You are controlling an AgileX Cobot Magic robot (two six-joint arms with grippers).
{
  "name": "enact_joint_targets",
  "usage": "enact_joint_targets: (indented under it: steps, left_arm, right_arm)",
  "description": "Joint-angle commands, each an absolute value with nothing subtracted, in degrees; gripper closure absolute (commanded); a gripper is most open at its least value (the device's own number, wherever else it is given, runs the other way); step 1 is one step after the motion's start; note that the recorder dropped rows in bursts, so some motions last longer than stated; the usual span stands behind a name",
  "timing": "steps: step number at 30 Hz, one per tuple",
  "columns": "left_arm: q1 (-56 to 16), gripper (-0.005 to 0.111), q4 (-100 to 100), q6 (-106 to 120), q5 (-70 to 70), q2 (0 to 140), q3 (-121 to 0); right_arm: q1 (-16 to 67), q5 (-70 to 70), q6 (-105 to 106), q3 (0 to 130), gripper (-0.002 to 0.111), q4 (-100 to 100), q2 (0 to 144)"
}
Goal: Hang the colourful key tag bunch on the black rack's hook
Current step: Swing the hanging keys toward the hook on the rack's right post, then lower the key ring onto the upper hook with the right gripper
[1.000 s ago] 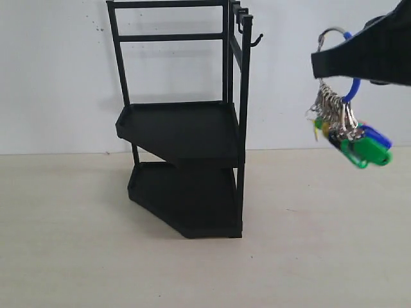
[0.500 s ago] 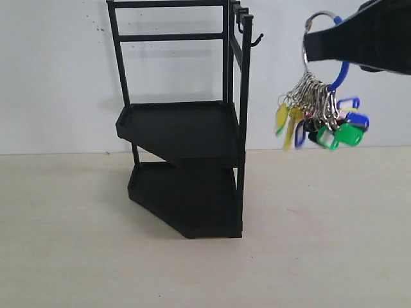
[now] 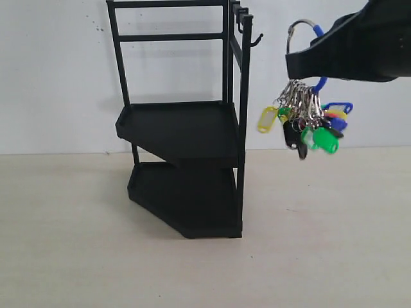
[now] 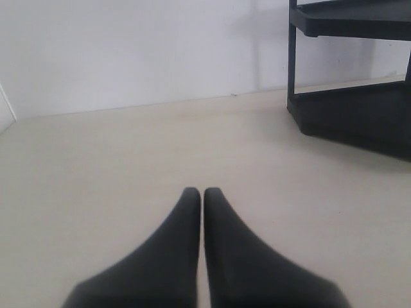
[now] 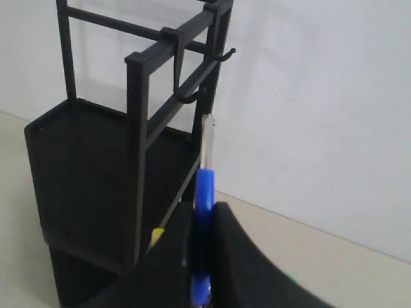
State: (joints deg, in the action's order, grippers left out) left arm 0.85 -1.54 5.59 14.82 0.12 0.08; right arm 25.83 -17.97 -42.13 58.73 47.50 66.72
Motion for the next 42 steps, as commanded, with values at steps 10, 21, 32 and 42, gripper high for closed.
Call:
enact_joint_targets:
  steps: [10, 21, 32, 42]
  left_arm:
    - [0.8, 0.102, -1.3, 5.6, 14.6, 0.0, 0.0]
    - [0.8, 0.102, -1.3, 5.6, 14.6, 0.0, 0.0]
    - [0.8, 0.102, -1.3, 5.6, 14.4, 0.0, 0.0]
    - [0.8, 0.102, -1.3, 5.6, 14.4, 0.0, 0.0]
  right_arm:
    - [25.6, -22.9, -43.5, 71.7, 0.108, 54.2, 78.2]
    - [25.7, -21.9, -43.5, 77.7, 0.108, 52.8, 83.4]
    - [25.8, -21.8, -37.6, 77.8, 0.108, 42.9, 84.6]
    - [25.8, -27.2, -27.0, 77.8, 0.108, 33.9, 84.7]
